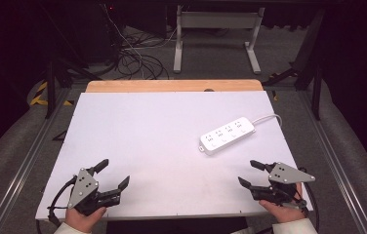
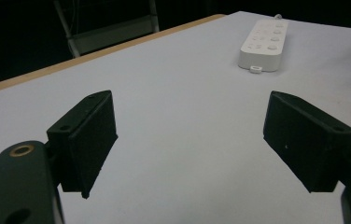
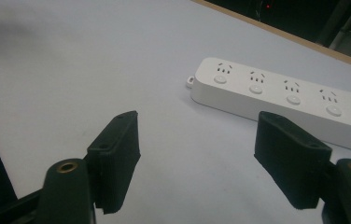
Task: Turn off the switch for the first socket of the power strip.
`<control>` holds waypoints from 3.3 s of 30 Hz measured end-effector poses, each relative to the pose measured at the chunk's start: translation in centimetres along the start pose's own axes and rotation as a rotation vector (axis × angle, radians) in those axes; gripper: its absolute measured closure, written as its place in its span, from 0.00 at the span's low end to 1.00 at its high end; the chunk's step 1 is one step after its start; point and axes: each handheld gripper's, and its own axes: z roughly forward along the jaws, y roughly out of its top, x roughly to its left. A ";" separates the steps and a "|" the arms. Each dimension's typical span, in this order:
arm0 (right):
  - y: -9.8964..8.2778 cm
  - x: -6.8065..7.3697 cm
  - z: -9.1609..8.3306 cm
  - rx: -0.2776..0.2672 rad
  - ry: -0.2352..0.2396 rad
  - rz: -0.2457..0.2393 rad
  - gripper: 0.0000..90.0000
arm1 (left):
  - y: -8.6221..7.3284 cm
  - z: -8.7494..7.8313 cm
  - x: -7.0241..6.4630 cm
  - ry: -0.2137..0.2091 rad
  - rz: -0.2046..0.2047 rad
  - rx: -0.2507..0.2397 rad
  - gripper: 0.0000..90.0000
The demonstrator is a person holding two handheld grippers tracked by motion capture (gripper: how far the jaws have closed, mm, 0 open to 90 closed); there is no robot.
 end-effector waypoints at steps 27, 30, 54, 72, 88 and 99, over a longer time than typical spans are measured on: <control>0.4 0.4 0.1 0.014 0.000 -0.030 0.43 | 0.2 -0.1 0.0 -0.003 0.038 0.018 0.20; 0.8 0.4 0.1 0.024 0.021 -0.032 0.48 | 0.2 -0.1 0.0 0.004 0.050 0.017 0.20; 4.8 -1.5 1.3 0.080 0.017 -0.013 0.55 | 0.1 -0.1 0.0 0.015 0.045 0.018 0.20; 6.8 -3.1 2.0 0.100 0.010 0.030 0.59 | 0.2 -0.2 -0.1 0.011 0.058 0.018 0.20; 7.8 -5.6 2.3 0.189 0.012 0.089 1.00 | 0.2 -0.2 -0.2 0.010 0.065 0.019 0.20; 8.6 -8.0 3.4 0.221 -0.038 0.122 1.00 | 0.1 -0.1 -0.2 0.012 0.057 0.024 0.20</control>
